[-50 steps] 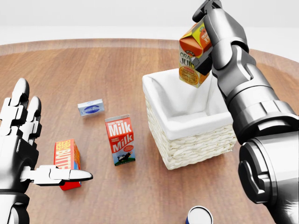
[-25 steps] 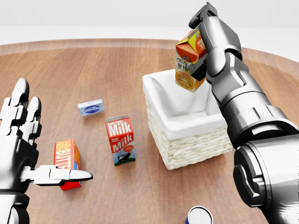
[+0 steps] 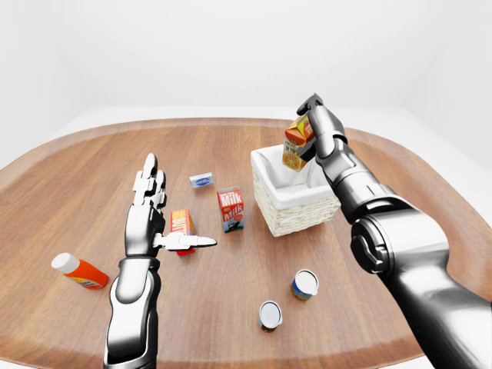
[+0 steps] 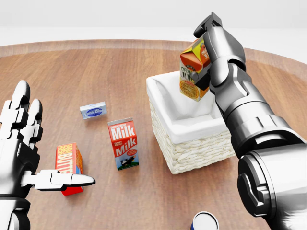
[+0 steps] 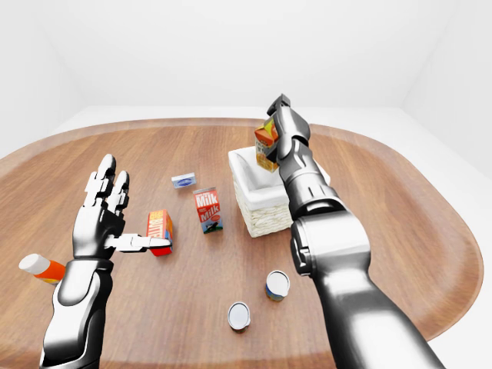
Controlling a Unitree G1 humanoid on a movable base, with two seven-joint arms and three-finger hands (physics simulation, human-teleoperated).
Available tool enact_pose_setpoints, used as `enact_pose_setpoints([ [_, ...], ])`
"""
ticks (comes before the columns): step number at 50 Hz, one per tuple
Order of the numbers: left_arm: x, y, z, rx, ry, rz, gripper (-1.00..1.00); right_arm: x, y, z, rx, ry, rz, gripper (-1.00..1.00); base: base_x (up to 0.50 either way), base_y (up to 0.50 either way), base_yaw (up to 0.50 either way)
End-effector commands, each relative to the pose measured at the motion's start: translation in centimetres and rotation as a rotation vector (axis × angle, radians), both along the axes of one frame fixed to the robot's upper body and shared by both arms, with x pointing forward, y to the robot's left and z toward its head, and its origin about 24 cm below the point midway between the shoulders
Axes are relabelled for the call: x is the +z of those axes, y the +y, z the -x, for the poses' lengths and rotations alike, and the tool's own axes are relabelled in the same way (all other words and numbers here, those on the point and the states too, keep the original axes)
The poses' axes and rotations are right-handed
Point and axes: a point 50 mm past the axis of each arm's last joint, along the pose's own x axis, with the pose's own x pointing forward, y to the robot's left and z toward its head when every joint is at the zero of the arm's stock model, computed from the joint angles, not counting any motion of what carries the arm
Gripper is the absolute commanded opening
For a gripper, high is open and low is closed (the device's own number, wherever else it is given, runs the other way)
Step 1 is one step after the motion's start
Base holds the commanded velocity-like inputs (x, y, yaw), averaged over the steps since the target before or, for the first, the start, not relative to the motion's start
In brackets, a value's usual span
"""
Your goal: Pick up the orange juice, and put it in the basket.
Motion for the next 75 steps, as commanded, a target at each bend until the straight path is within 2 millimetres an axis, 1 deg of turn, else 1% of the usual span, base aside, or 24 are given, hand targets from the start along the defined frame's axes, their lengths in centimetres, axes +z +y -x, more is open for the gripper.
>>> enact_pose_setpoints([
  [1,0.0,0.0,0.0,0.001,0.0,0.001,1.0,0.5,-0.1,0.0,-0.03,-0.047,0.04,-1.0,0.0,0.0,0.0],
  [23,0.0,0.0,0.0,0.001,0.0,0.0,1.0,-0.3,0.2,0.1,-0.025,-0.051,0.035,-1.0,0.0,0.0,0.0],
  [47,0.0,0.0,0.0,0.0,0.0,0.0,1.0,-1.0,0.1,0.2,-0.033,-0.041,0.034,-1.0,0.0,0.0,0.0],
  [48,1.9,-0.3,1.3,0.0,-0.089,0.004,1.0,-1.0,0.1,0.2,-0.033,-0.041,0.035,-1.0,0.0,0.0,0.0],
  [54,0.4,0.2,0.2,0.005,-0.019,0.012,1.0,-1.5,0.3,0.3,-0.032,-0.045,0.033,-1.0,0.0,0.0,0.0],
  [63,-0.6,0.5,-0.5,0.008,0.027,0.019,1.0,-1.8,0.2,0.4,-0.036,-0.045,0.037,-1.0,0.0,0.0,0.0],
  [70,-1.0,0.7,-0.9,0.009,0.049,0.022,1.0,-2.1,0.2,0.4,-0.038,-0.044,0.036,-1.0,0.0,0.0,0.0],
  [75,-0.2,0.3,-0.2,0.007,0.007,0.018,1.0,-2.6,0.3,0.5,-0.039,-0.032,0.034,-1.0,0.0,0.0,0.0],
])
